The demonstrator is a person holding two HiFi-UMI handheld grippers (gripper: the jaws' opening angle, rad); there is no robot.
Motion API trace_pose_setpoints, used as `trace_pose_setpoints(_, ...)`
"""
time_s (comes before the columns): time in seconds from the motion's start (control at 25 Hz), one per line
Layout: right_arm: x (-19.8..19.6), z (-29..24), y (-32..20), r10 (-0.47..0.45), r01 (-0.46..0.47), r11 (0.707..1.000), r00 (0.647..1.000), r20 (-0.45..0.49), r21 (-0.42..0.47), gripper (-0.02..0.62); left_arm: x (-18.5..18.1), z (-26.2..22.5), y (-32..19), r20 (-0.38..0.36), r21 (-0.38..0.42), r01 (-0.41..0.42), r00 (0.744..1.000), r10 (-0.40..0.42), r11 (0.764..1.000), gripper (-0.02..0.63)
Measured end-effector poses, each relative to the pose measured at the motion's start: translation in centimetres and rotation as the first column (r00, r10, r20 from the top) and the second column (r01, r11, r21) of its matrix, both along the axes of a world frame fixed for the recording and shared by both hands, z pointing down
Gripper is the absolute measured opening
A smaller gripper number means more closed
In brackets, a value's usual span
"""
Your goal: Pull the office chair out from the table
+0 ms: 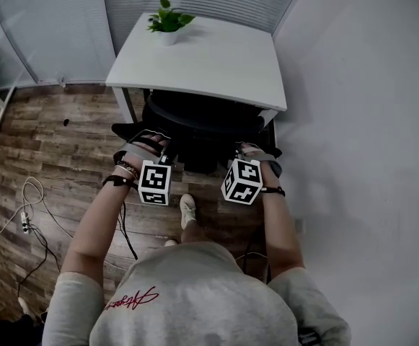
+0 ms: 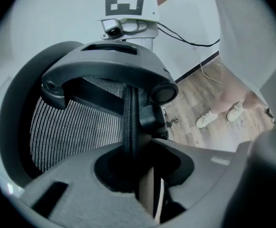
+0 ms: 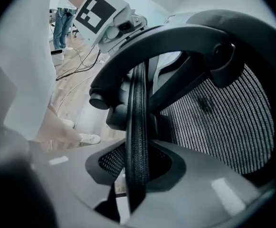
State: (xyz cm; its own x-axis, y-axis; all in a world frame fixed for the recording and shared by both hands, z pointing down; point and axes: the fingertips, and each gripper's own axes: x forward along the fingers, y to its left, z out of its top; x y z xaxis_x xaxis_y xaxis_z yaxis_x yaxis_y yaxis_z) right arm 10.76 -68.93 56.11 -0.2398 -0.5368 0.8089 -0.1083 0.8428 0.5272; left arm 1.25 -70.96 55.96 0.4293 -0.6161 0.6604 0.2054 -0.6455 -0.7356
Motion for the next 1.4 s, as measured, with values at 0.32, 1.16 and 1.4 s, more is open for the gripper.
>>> trace_pose_setpoints(0.32,-0.4,0.0,2.2,0.003,-0.003,1.000,1.000,0.002,0.004,0.106,-0.3,-0.2,2.0,-0.007,0.052,-0.020,1.000,0.020,0.998,0.101)
trace_pose_setpoints(1.16,-1.6,0.1,6.3,0.015,-0.015,1.000,1.000,0.000,0.007,0.106,-1.6,-0.1,6.0,-0.009,0.069,-0.034,0.999,0.034,0.997,0.101)
trace_pose_setpoints(1.4,-2.1,0.2,7.3,0.024,-0.024,1.000,1.000,-0.001,0.004,0.107,-2.0,0.0,7.1,-0.011,0.074,-0.039,0.999,0.040,0.996,0.101)
